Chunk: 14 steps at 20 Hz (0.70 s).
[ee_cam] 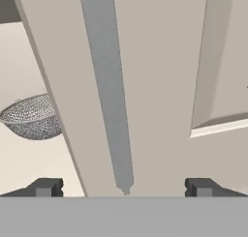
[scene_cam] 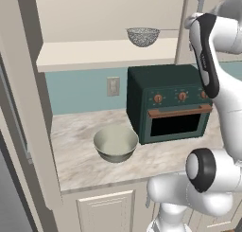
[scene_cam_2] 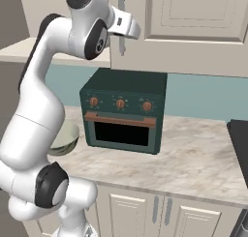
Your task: Open the cabinet and setup a tea strainer by placing it in the bowl upright.
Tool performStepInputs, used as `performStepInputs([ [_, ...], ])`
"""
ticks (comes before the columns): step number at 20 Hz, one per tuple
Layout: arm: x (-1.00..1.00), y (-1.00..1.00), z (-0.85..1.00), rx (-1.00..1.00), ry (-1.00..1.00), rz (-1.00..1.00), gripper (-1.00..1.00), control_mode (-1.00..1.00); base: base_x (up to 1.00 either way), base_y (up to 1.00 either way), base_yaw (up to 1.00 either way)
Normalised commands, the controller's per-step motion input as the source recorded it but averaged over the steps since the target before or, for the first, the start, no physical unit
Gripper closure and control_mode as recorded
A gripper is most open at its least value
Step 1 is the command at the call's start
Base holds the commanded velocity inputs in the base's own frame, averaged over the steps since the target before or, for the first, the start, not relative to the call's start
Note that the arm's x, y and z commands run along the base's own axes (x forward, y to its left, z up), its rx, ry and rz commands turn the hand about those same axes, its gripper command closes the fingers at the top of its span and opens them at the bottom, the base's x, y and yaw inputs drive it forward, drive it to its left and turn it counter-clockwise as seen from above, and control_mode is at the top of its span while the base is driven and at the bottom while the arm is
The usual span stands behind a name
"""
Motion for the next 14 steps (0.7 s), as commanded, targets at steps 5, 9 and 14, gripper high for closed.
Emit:
performStepInputs([
  [5,0.41,0.0,-0.08,0.0,0.0,0.0,-1.0,-1.0,0.0,0.0,0.0],
  [9,0.36,0.0,-0.03,0.0,0.0,0.0,-1.0,-1.0,0.0,0.0,0.0],
  [14,0.33,0.0,-0.06,0.0,0.0,0.0,-1.0,-1.0,0.0,0.0,0.0],
])
